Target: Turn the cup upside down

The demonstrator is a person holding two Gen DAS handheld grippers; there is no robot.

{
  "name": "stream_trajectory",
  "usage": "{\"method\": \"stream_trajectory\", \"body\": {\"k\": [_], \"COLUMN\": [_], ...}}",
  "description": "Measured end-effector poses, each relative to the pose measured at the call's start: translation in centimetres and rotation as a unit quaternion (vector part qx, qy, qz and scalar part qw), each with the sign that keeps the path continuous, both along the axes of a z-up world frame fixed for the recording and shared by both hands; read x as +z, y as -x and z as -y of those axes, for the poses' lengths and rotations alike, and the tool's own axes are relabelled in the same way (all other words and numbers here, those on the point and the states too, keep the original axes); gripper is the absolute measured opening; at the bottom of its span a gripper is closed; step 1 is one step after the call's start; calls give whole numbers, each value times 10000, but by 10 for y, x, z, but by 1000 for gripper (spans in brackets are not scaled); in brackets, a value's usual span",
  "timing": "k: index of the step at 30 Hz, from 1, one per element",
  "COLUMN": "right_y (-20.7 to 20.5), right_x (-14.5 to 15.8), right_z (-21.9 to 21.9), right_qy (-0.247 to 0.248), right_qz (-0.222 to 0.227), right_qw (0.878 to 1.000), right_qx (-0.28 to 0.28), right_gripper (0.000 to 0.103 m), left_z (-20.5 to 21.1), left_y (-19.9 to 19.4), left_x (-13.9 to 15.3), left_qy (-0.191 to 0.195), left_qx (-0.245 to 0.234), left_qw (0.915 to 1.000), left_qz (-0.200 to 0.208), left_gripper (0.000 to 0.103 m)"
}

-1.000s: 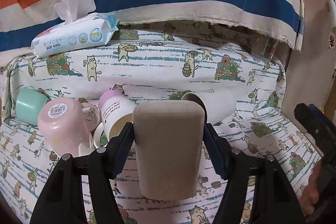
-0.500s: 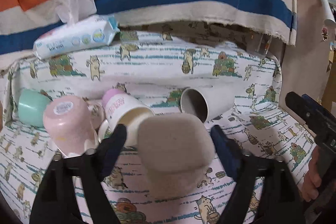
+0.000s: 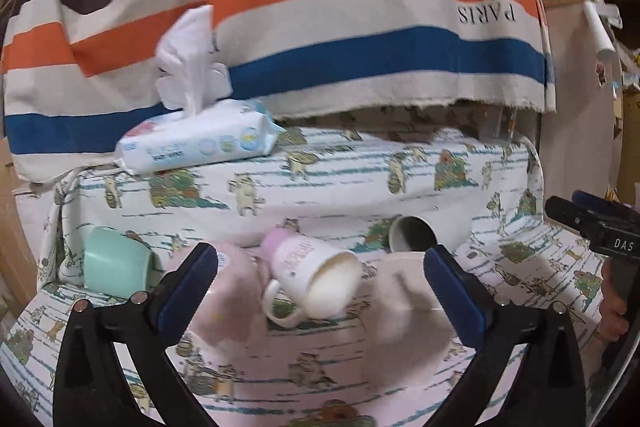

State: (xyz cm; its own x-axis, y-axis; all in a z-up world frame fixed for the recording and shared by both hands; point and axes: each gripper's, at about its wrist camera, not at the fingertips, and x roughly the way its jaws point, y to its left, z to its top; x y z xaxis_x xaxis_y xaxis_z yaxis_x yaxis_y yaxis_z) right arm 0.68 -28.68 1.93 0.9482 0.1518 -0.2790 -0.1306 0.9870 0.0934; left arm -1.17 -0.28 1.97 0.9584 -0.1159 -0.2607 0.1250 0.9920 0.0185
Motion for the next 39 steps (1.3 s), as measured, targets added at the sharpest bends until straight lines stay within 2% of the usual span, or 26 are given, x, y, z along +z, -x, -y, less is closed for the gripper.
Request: {"method": "stream_trajectory", "body": {"k": [3, 7, 11, 15, 20, 29, 31, 34, 39], "right_y": [0, -5, -6, -4, -1, -1, -3, -6, 3], "right_x": [-1, -5, -9, -13, -15, -15, -13, -6, 4], "right_z": [-1, 0, -7, -15, -25, -27, -27, -33, -55], "right_qy": [97, 59, 248, 325, 542, 605, 474, 243, 320], "right_qz": [127, -1, 20, 41, 82, 88, -62, -361, -42], "right_qw": [9997, 9999, 9996, 9995, 9984, 9981, 9988, 9990, 9995], "right_qx": [-186, -148, -156, -11, 121, -68, -117, 90, 58], "right_gripper": [103, 103, 103, 103, 103, 103, 103, 103, 103], "left_z": [-12, -21, -21, -19, -16, -20, -20, -19, -19], "left_y": [0, 2, 3, 13, 6, -1, -1, 0, 2], "left_x": [-3, -10, -16, -14, -17, -21, -21, -20, -19], "left_qy": [33, 38, 208, 166, 138, 179, 174, 146, 146], "left_qx": [9, 81, 189, 245, 211, 337, 354, 358, 380], "left_qw": [10000, 9999, 9996, 9991, 9996, 9992, 9992, 9992, 9992], "left_qz": [74, 129, 82, 310, 95, -99, -89, -63, -3], "left_gripper": [102, 102, 103, 103, 103, 103, 103, 103, 103]}}
